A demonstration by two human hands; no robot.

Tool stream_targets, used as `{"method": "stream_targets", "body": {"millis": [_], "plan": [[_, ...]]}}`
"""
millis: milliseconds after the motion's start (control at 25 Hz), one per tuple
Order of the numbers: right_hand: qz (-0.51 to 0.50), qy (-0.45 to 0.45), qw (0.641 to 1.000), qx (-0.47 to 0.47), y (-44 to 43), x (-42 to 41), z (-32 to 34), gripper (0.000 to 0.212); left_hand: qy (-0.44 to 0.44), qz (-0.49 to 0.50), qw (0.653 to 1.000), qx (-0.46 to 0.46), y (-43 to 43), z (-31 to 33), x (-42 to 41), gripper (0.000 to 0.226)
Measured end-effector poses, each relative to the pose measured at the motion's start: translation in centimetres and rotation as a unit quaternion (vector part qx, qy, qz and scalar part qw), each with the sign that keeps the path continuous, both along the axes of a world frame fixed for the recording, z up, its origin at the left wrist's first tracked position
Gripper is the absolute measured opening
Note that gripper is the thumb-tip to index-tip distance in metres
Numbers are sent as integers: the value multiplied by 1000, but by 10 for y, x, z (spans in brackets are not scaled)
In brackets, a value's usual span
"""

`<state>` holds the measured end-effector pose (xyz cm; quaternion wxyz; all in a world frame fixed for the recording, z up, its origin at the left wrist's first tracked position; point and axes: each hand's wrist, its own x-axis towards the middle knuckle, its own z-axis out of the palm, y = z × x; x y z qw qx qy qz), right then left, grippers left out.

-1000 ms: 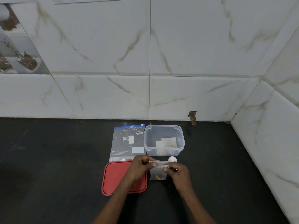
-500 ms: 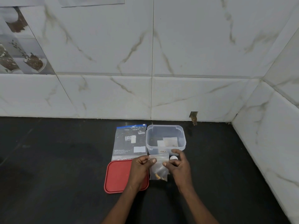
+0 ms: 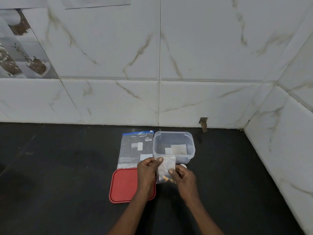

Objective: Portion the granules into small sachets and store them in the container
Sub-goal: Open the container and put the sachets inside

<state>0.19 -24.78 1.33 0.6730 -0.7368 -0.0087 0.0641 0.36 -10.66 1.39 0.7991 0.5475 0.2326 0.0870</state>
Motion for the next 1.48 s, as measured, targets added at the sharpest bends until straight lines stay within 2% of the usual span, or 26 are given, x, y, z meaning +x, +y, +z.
{"method": "stream_targets", "body": {"millis": [80, 280, 480, 520, 600, 680, 720, 840, 1080, 1200, 1480], "plan": [[-33, -1, 999, -8, 3, 2, -1, 16, 6, 1, 1000, -6, -2, -1, 2, 18], [-58, -12, 998, -23, 6, 16, 4, 16, 11, 8, 999, 39, 0, 7, 20, 21], [-145, -6, 989, -17, 11, 45, 14, 18, 72, -69, 994, 32, 5, 30, 31, 21], [-156, -16, 987, -38, 10, 56, 17, 17, 66, -39, 996, 44, 9, 32, 36, 20], [-166, -37, 977, -129, 7, 86, 24, 21, 79, 48, 983, 157, 24, 30, 52, 16], [-132, -19, 954, -267, 11, 117, 32, 22, 121, 54, 948, 289, 38, 26, 64, 20], [-104, 3, 940, -325, 16, 131, 32, 19, 143, 26, 936, 321, 41, 23, 67, 27], [-19, 78, 901, -427, 38, 157, 16, 16, 154, -25, 935, 320, 41, 13, 71, 36], [136, 168, 834, -507, 60, 176, 8, 34, 145, -13, 935, 322, 37, 8, 71, 33], [171, 138, 812, -542, 64, 175, 5, 37, 152, -8, 934, 323, 36, 8, 73, 31], [102, 24, 821, -561, 73, 162, -3, 36, 176, -2, 923, 341, 33, 10, 72, 30]]}}
